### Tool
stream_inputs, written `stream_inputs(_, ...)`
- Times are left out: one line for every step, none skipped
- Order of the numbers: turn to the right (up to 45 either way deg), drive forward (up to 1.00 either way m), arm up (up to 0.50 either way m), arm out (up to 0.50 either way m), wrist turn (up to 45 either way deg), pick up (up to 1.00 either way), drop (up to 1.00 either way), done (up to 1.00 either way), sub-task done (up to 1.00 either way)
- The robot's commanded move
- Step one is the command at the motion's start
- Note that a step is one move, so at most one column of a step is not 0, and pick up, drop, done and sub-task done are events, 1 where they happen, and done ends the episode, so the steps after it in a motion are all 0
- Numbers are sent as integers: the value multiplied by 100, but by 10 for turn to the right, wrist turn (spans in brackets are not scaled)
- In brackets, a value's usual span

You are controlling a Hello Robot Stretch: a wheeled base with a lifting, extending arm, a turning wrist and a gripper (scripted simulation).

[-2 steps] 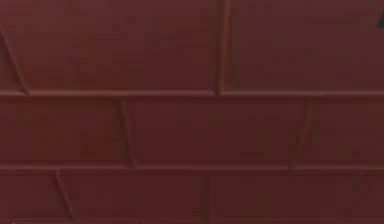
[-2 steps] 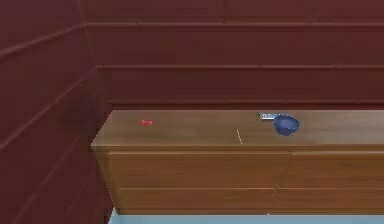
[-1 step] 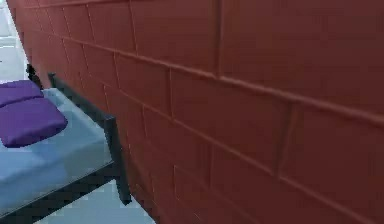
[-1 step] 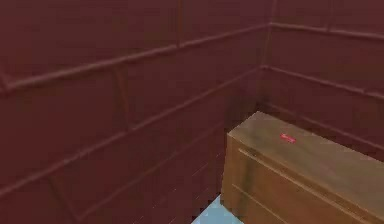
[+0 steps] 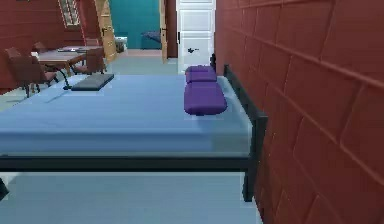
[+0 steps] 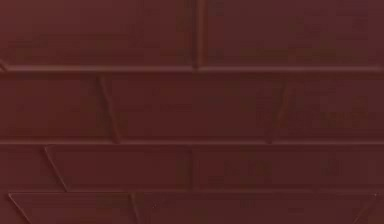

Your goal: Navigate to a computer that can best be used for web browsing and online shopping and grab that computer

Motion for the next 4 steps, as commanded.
stream_inputs(-450, 0, 0, 0, 0, 0, 0, 0, 0)
stream_inputs(-420, 0, 0, 0, 0, 0, 0, 0, 0)
stream_inputs(-30, 0, 0, 0, 0, 0, 0, 0, 0)
stream_inputs(0, 5, 0, 0, 0, 0, 0, 0, 0)
